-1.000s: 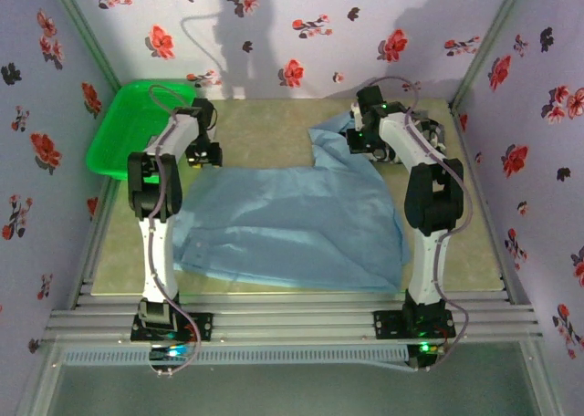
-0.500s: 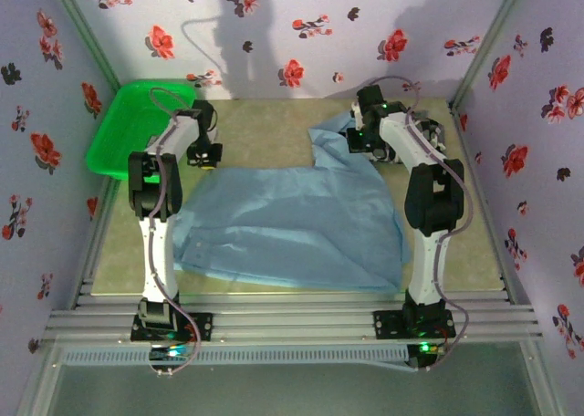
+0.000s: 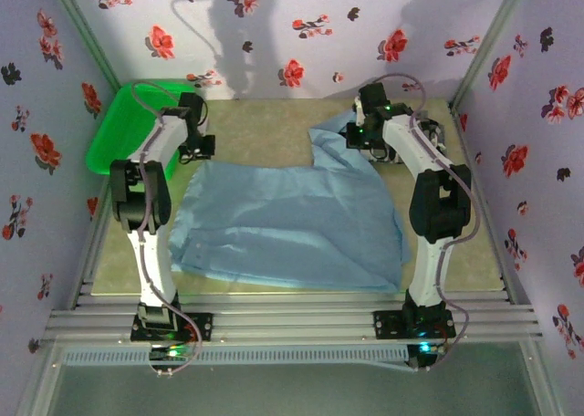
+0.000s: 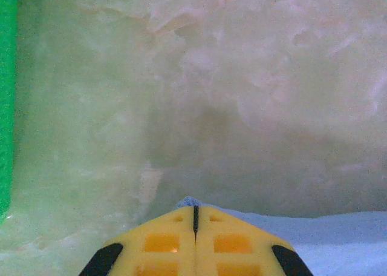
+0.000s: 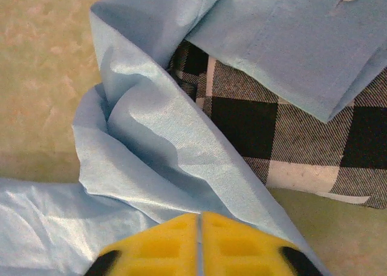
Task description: Fold and stack the long sleeve shirts
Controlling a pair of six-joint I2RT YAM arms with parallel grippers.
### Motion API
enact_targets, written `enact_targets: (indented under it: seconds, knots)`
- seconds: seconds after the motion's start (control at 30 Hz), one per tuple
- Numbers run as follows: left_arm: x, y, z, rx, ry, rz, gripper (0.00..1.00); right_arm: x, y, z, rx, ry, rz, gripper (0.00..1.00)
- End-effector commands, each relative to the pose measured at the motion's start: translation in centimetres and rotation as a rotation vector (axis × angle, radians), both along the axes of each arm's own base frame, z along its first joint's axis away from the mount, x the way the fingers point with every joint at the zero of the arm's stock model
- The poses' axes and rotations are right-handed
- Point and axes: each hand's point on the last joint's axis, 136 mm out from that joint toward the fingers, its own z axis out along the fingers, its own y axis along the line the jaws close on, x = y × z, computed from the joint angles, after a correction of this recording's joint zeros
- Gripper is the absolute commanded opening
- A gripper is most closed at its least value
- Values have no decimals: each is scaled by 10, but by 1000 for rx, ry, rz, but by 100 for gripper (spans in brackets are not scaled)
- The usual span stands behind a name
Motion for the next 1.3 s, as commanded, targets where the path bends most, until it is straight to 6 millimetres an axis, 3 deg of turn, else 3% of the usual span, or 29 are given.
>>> enact_targets:
  seconds: [0.0,0.1,0.2,0.63,1.27]
  knots:
    - [-5,1,-3,-15,4,0,0,-5,-2,2,-28,0,15,37]
    - [-6,1,-8,-15,11,-6,0,-5,-9,-11,-100,17,51,48]
    - [-6,0,-6,-19,8,-4,0,-5,-11,-25,-145,41,102,51]
    - [-11,-2,-2,-32,16,-15,0,6,-14,-62,-222,72,190,47]
    - [-11,-1,-5,-22,20,-14,0,19,-10,-44,-210,21,189,4]
